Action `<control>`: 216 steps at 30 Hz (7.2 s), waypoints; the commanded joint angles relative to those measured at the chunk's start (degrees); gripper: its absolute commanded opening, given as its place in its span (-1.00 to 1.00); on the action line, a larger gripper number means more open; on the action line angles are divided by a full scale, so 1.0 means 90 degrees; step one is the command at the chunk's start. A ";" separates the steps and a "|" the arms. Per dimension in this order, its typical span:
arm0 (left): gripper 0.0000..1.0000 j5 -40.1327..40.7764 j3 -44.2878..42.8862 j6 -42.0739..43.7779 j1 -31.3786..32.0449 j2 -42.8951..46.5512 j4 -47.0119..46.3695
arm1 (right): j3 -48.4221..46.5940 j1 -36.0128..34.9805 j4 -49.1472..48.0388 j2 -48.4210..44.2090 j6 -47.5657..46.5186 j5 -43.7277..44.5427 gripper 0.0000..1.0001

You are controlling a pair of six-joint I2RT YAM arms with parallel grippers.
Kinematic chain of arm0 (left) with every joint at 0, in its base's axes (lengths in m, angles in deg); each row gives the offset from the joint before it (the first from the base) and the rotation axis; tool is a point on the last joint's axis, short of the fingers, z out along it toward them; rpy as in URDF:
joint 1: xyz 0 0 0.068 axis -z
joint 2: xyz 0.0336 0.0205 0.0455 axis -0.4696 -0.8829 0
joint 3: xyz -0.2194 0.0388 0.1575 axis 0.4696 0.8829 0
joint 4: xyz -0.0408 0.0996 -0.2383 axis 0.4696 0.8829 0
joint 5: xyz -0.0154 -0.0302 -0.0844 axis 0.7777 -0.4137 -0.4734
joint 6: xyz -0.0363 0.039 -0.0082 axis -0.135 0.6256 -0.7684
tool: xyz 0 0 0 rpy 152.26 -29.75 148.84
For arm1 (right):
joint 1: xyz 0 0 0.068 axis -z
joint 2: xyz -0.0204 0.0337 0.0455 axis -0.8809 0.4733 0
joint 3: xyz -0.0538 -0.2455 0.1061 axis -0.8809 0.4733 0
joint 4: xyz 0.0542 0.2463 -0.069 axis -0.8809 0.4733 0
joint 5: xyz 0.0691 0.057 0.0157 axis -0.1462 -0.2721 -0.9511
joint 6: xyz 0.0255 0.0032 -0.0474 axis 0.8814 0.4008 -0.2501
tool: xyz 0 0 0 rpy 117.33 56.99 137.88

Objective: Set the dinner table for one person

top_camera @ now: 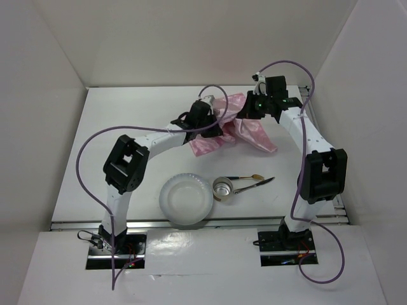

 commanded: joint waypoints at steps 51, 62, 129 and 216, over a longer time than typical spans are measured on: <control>0.75 -0.0277 0.2130 -0.0001 -0.3313 0.1950 0.3866 | 0.3631 0.1585 0.0319 -0.1794 0.3583 0.1867 0.38; 0.52 -0.0160 0.2062 -0.0206 -0.3196 0.1267 0.3398 | 0.4412 0.2064 -0.0277 -0.1735 0.3584 0.1262 0.38; 0.48 -0.0433 0.2160 0.0244 -0.4006 0.2088 0.3505 | 0.3407 0.1185 -0.1849 -0.0983 0.3759 0.1154 -1.00; 0.77 0.1246 0.2678 -0.0020 -0.4123 0.3472 0.4256 | 0.4005 0.1185 -0.0210 -0.2692 0.3379 0.2541 0.91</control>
